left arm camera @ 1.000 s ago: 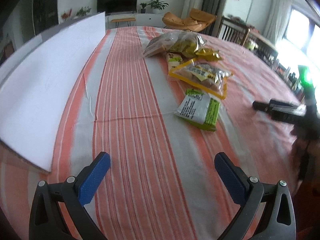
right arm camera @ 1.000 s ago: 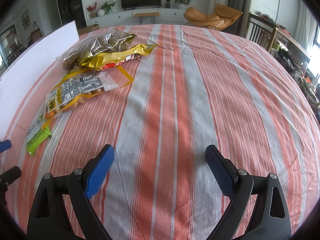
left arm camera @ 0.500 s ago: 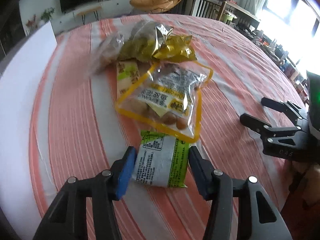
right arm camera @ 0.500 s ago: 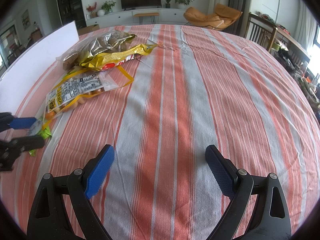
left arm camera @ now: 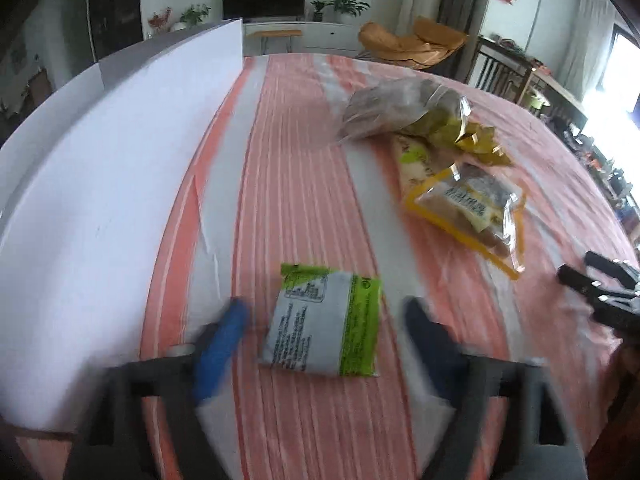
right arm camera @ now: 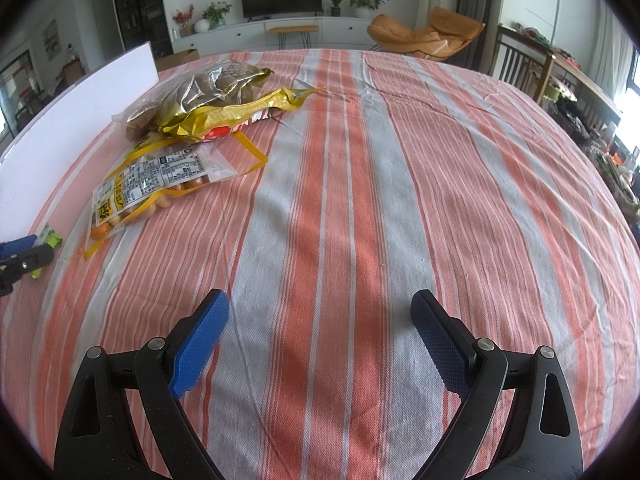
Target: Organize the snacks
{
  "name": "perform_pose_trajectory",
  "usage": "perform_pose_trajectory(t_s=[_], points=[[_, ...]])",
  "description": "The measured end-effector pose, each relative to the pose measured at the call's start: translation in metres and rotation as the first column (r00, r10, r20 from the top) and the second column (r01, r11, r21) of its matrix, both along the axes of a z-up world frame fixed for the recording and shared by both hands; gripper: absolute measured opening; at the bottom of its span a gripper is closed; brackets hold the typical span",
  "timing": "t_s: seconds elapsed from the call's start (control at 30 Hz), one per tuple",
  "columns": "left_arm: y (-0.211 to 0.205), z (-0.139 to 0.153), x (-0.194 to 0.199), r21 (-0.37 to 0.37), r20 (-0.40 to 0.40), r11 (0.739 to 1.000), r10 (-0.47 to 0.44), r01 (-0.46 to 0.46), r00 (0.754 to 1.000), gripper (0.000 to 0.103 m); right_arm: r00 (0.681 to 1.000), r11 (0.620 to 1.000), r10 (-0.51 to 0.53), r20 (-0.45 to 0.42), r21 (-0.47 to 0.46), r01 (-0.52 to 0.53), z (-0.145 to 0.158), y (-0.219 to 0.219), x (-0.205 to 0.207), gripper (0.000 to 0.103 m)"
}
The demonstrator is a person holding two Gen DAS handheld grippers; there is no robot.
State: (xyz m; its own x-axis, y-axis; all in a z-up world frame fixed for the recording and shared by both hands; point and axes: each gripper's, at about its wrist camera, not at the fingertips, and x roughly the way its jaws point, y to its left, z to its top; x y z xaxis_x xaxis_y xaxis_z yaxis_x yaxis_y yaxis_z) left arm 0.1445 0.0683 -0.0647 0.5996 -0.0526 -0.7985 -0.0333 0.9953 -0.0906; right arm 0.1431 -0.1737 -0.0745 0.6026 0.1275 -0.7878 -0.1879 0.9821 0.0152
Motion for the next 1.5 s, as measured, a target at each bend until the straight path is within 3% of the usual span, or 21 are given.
perform_pose_trajectory(t_s=[0.03,0.17,0.2,0.3,0.33,0.37,0.43,0.5,0.57,0.7,0.83,1.07,1.5], points=[[-0.003,-0.002,-0.004,0.020,0.030,1.000,-0.006,0.005,1.000,0.089,1.000,1.000,0.000,0.000,0.000,0.000,0.000,0.000,0.000,0.095],[-0.011,-0.006,-0.002,0.088,0.007,0.996,-0.024,0.023,1.000,0.096,1.000,1.000,0.000,-0.001,0.000,0.000,0.000,0.000,0.000,0.095],[-0.012,-0.008,-0.002,0.085,-0.003,0.996,-0.028,0.029,1.000,0.101,1.000,1.000,0.000,0.000,0.000,0.000,0.000,0.000,0.000,0.095],[-0.007,-0.009,-0.001,0.069,-0.010,0.997,-0.024,0.024,1.000,0.102,0.999,1.000,-0.017,-0.050,0.014,0.018,0.003,0.001,0.007,0.095],[-0.006,-0.009,-0.001,0.072,-0.010,0.997,-0.023,0.024,1.000,0.103,0.996,0.998,-0.027,-0.080,0.057,0.032,0.005,0.001,0.013,0.095],[-0.005,-0.009,-0.001,0.071,-0.010,0.997,-0.021,0.022,1.000,0.103,0.991,0.983,-0.032,-0.127,0.176,0.055,0.012,0.000,0.020,0.095],[-0.006,-0.008,-0.001,0.072,-0.010,0.997,-0.021,0.022,1.000,0.103,0.976,0.908,-0.054,-0.213,0.396,0.137,0.022,0.004,0.037,0.094],[-0.007,-0.008,-0.002,0.071,-0.010,0.997,-0.021,0.022,1.000,0.103,0.958,0.864,-0.089,-0.271,0.458,0.210,0.028,0.017,0.054,0.094],[-0.007,-0.008,-0.002,0.072,-0.010,0.997,-0.020,0.021,1.000,0.103,0.938,0.853,-0.140,-0.318,0.443,0.278,0.032,0.039,0.075,0.094],[-0.008,-0.008,-0.001,0.072,-0.009,0.997,-0.020,0.021,1.000,0.103,0.928,0.908,-0.210,-0.307,0.291,0.301,0.036,0.085,0.100,0.094],[-0.008,-0.008,-0.001,0.072,-0.010,0.997,-0.020,0.021,1.000,0.103,0.919,0.933,-0.238,-0.314,0.190,0.306,0.030,0.108,0.101,0.094],[-0.007,-0.008,-0.001,0.072,-0.010,0.997,-0.020,0.020,1.000,0.103,0.961,0.987,-0.145,-0.235,0.038,0.158,0.024,0.112,0.082,0.094],[-0.008,-0.009,0.001,0.072,-0.010,0.997,-0.020,0.021,1.000,0.103,0.995,0.995,0.084,-0.052,0.053,-0.081,0.024,0.058,0.014,0.093]])
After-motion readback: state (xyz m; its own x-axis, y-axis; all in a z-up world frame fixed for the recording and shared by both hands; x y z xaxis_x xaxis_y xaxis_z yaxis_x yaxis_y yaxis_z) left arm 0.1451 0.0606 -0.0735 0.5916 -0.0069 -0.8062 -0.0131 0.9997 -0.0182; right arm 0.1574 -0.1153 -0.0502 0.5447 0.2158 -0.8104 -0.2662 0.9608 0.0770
